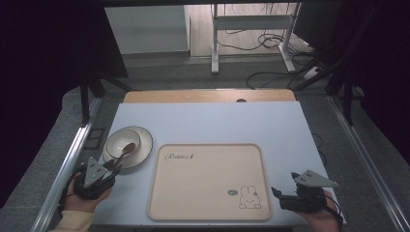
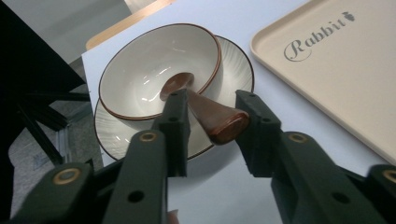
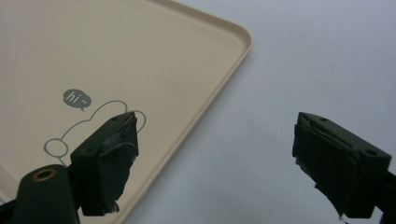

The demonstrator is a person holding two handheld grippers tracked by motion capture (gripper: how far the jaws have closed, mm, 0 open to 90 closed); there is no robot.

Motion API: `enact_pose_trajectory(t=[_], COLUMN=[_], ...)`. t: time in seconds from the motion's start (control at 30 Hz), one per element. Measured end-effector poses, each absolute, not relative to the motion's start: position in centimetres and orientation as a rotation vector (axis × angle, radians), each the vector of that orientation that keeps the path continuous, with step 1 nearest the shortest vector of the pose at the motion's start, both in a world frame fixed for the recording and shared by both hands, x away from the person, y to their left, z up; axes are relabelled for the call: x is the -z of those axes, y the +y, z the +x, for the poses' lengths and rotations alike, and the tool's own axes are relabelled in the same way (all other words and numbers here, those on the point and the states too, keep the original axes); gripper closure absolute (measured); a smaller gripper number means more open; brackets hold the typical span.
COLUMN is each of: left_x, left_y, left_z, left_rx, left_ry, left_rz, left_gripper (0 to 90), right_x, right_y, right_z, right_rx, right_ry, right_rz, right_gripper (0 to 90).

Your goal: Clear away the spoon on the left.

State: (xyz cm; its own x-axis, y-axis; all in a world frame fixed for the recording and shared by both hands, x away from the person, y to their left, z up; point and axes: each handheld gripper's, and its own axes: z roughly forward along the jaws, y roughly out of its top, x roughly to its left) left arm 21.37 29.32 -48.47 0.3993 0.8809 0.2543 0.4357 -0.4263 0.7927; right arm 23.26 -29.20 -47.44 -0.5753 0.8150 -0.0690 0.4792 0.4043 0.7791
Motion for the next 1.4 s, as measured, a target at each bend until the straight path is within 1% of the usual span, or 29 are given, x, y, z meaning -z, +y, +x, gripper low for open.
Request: enact_pose_trajectory(t=[0.4,0.63,0.8,1.4], left_x=[48.53,48.48,48.43,47.83], left_y=[29.38,29.46,29.6,29.56], left_z=[21.55,21.66,21.69,21.68], left_rx=[-0.914,-0.924,-0.928,-0.93], left_ry=[1.155,1.185,1.205,1.206], left_rz=[2.028,2.016,2.007,1.984], left_gripper=[79.7,82.8,84.3,84.6], right_x=[47.45,47.46,47.42,47.36], right_y=[-29.15,-29.11,-29.08,-29.04], right_z=[23.24,23.23,23.19,23.15], right_rx=[-1.018,-1.017,-1.021,-1.025], right_ry=[2.225,2.226,2.223,2.221], right_rz=[1.101,1.096,1.09,1.082], right_gripper=[14.7,14.8,15.0,15.1])
